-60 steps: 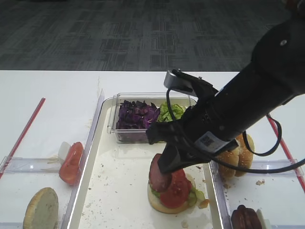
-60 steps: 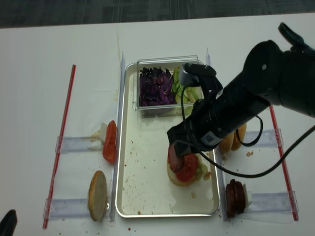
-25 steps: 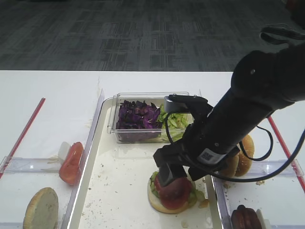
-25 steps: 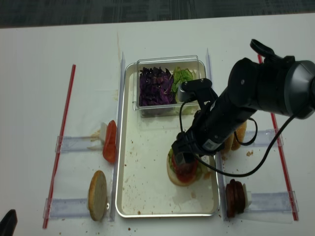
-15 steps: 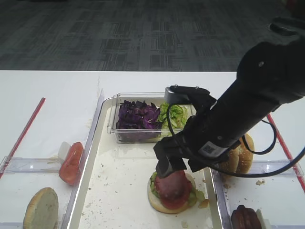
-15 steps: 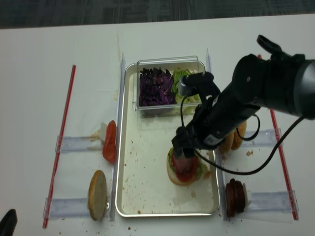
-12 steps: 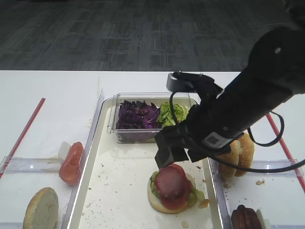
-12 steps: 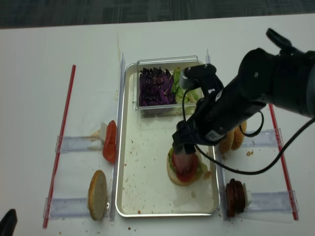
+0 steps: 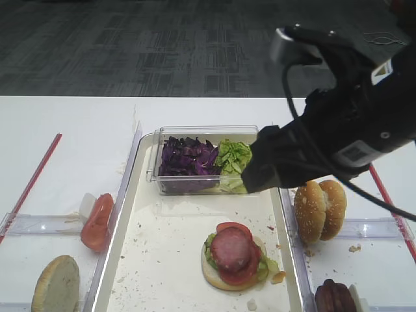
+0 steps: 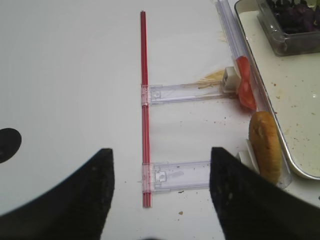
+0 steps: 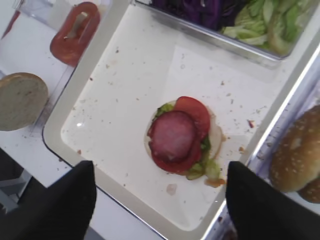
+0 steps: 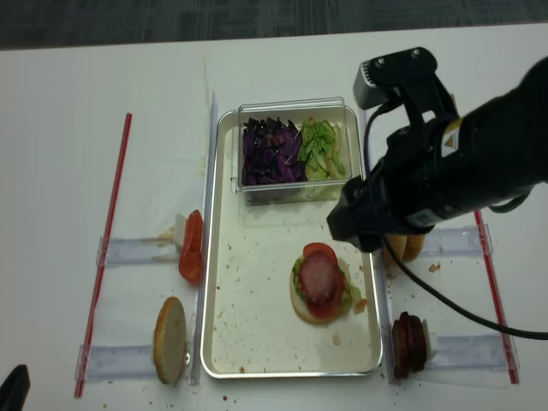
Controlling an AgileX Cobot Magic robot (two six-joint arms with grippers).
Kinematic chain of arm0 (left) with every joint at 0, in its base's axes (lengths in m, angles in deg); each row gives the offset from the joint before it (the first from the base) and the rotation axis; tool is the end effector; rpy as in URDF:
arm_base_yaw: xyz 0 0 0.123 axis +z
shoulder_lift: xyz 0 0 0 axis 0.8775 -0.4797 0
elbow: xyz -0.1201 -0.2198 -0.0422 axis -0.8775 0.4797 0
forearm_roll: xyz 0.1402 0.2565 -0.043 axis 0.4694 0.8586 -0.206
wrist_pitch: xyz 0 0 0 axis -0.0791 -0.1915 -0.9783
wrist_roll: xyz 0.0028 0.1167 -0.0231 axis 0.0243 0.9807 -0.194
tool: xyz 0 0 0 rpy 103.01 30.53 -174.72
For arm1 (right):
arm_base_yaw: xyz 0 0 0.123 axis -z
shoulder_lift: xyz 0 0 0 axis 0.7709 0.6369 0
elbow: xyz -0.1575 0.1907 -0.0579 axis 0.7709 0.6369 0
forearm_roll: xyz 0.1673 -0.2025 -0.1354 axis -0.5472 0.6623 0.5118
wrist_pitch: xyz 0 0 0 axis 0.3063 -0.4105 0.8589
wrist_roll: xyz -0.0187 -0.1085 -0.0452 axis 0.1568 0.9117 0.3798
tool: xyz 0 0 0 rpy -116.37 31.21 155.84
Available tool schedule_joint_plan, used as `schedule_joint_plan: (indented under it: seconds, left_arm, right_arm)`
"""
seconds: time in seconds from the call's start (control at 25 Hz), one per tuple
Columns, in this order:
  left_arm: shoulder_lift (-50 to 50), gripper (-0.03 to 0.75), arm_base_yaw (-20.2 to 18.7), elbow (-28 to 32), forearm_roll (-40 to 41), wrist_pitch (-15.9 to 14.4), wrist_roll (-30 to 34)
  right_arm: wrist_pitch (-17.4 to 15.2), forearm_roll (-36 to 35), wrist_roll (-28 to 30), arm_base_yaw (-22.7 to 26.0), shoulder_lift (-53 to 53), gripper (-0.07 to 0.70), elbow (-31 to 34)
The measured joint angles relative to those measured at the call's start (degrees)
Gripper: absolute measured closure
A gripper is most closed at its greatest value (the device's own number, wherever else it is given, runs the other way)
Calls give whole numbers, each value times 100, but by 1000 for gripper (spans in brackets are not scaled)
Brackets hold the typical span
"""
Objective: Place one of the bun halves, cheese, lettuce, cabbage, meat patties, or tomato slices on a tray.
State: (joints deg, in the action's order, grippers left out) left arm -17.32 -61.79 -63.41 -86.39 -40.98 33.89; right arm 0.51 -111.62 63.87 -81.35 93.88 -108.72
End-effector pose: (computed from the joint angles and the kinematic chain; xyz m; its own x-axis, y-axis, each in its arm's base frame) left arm 0.0812 0.0038 0.2724 -0.5510 -0.0074 -0.8345 -0.0299 0.9995 0.0109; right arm 0.2483 0.1865 0.2133 -0.8128 -0.3108 -0.4928 -0.4982 0.8092 0.3113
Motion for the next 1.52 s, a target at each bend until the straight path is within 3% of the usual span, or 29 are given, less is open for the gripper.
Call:
schedule_joint_plan:
  seconds: [0.28, 0.56, 0.72, 0.96, 1.16, 1.24, 1.52]
  left_arm:
    - [0, 295, 0, 0, 0, 0, 0]
    - [0, 295, 0, 0, 0, 0, 0]
    - [0, 295, 0, 0, 0, 0, 0]
    - [0, 295, 0, 0, 0, 0, 0]
    - [0, 295, 0, 0, 0, 0, 0]
    - [0, 295, 0, 0, 0, 0, 0]
    - [0, 295, 0, 0, 0, 0, 0]
  right_arm:
    - [-461, 1512, -939, 0, -219, 59, 0]
    - [-552, 1870, -1365, 107, -219, 59, 0]
    - [-759, 1965, -1227, 936, -219, 59, 0]
    - [-1171, 2027, -950, 2576, -219, 59, 0]
    - [-1364, 2169, -800, 3528, -219, 59, 0]
    - [-1429, 2179, -647, 3756, -219, 59, 0]
    - [-1508, 1834, -279, 3825, -219, 70, 0]
